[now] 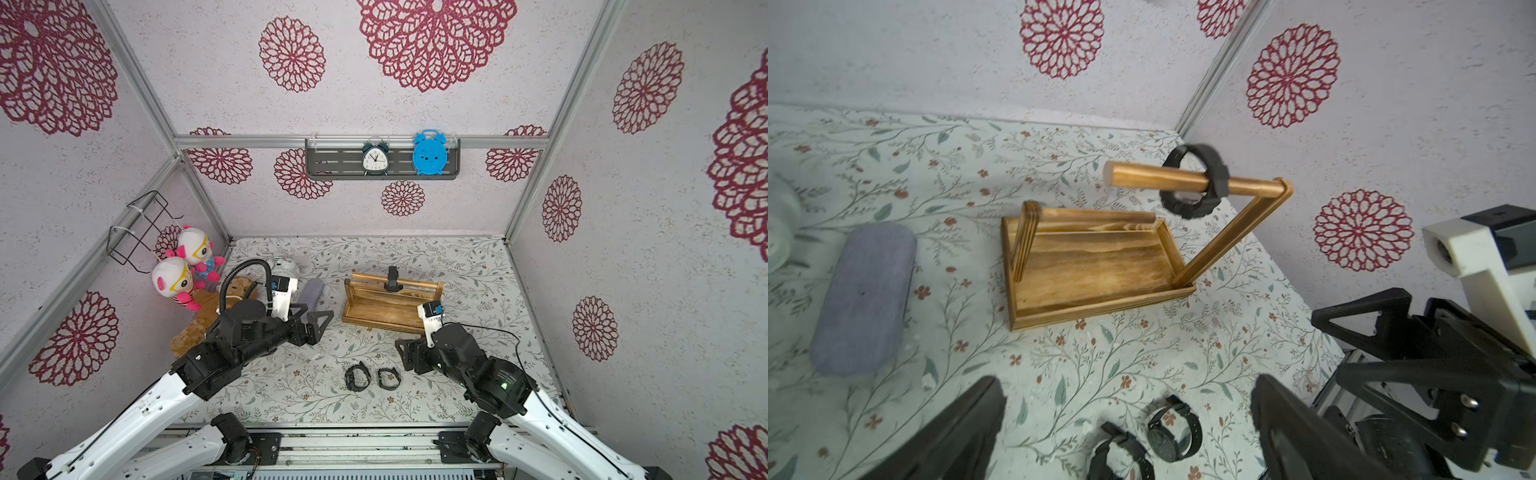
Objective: Place watch on stand
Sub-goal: Pick up the watch at the center of the board.
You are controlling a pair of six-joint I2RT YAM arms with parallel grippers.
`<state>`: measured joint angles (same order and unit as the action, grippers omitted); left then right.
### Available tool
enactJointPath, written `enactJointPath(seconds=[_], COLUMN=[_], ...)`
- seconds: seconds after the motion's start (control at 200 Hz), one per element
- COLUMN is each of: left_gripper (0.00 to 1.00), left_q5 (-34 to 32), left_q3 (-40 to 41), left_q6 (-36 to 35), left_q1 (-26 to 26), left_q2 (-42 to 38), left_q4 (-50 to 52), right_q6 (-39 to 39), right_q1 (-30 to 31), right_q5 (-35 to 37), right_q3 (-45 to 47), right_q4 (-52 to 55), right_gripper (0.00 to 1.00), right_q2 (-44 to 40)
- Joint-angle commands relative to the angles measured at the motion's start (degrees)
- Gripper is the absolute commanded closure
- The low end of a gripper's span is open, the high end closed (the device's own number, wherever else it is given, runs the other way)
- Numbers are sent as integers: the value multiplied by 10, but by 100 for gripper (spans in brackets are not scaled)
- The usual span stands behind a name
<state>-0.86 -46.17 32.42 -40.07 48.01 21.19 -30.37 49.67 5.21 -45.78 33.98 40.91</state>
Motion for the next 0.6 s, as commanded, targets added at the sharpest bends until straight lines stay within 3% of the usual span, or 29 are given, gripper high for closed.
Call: enactJointPath(seconds=[0.0,0.275,0.595], left_gripper=[2,2,2], left_q5=[-38,-79,-72], left_q3=[48,127,150], left_q6=[74,162,201], left_q1=[3,3,3], left_q2=[-45,-153,-162], left_q4=[17,44,64], right_q6=[-30,-120,-148], right_q1=[8,111,164], right_q5=[-72,-66,-65], right_q3=[13,68,51], right_q4=[-39,-118,-190], right_gripper=[23,24,25], right_q2=[9,55,180])
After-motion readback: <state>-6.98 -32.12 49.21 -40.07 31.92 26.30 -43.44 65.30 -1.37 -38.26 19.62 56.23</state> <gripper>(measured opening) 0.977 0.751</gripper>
